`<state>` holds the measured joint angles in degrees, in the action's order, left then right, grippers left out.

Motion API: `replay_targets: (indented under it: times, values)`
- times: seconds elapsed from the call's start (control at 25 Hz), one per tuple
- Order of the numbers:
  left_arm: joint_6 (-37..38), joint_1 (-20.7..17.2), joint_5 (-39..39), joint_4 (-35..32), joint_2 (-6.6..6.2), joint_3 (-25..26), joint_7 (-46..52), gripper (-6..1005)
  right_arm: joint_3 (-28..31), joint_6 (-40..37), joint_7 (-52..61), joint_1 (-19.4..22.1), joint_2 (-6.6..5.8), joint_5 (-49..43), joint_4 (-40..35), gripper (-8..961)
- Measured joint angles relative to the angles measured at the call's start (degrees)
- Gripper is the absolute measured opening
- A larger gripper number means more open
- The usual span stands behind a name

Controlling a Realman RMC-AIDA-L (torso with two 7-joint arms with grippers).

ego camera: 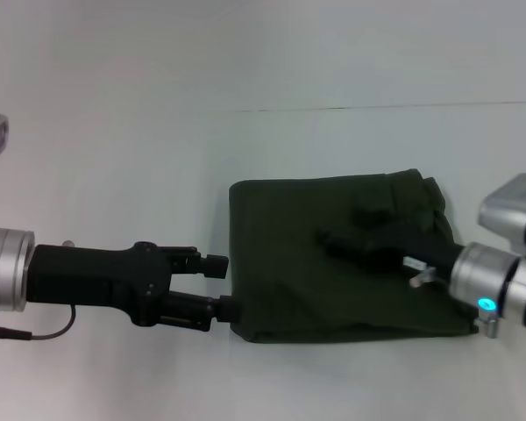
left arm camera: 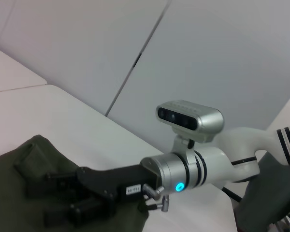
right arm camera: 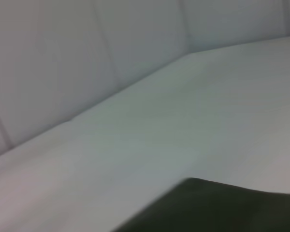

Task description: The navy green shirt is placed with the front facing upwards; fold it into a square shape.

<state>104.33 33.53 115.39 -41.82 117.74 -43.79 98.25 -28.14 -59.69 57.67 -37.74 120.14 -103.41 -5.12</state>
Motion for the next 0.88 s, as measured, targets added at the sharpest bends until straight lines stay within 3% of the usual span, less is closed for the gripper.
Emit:
replay_targets:
  times: [0.24, 0.48, 0.6, 0.88]
  values:
    - [1.0, -0.4, 0.2, 0.0, -0.05, 0.1, -1.4, 879, 4.1, 2.2, 1.0, 3.8, -0.21, 0.1, -3.7, 891]
    - [1.1, -0.7, 0.3, 0.0, 0.12, 0.2, -1.5, 880, 8.5, -1.0, 1.5, 8.3, -0.38, 1.4, -7.7, 890]
    - [1.1, -0.9, 0.3, 0.0, 0.24, 0.2, -1.5, 879, 8.5, -5.9, 1.5, 10.3, -0.46, 1.7, -10.0, 889]
    - [0.9, -1.0, 0.3, 0.0, 0.29, 0.2, -1.5, 880, 3.7, -26.4, -0.6, 14.7, -0.22, 0.9, -12.2, 888]
